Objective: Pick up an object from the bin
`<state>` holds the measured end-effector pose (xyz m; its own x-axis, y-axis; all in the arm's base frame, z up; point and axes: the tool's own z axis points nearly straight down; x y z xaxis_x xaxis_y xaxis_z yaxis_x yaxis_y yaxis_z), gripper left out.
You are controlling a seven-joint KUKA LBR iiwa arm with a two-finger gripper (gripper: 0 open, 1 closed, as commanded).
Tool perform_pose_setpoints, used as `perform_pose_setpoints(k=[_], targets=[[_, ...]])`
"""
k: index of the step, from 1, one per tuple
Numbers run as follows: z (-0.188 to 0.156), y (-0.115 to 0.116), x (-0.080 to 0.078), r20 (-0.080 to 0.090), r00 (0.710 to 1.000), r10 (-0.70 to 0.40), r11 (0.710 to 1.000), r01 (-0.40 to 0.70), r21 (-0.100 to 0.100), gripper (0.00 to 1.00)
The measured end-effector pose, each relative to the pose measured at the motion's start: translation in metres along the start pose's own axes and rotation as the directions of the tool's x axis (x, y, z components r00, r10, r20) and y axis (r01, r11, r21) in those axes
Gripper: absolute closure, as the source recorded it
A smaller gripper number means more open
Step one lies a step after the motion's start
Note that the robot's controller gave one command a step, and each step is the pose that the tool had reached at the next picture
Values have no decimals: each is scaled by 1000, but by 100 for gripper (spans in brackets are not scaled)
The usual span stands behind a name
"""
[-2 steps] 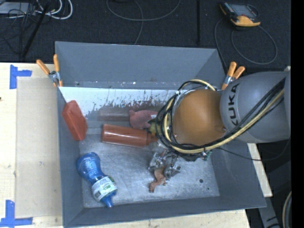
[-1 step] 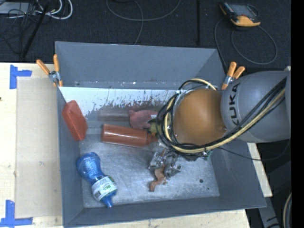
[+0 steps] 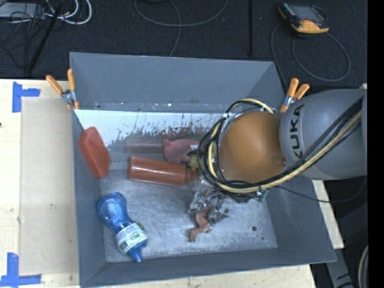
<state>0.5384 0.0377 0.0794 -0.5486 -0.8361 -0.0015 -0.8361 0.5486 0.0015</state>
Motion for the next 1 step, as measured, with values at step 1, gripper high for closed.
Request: perform_pose_setpoints(k=[1], targets=[[-2, 0, 0, -1, 1000, 1, 1000, -1, -1, 100]])
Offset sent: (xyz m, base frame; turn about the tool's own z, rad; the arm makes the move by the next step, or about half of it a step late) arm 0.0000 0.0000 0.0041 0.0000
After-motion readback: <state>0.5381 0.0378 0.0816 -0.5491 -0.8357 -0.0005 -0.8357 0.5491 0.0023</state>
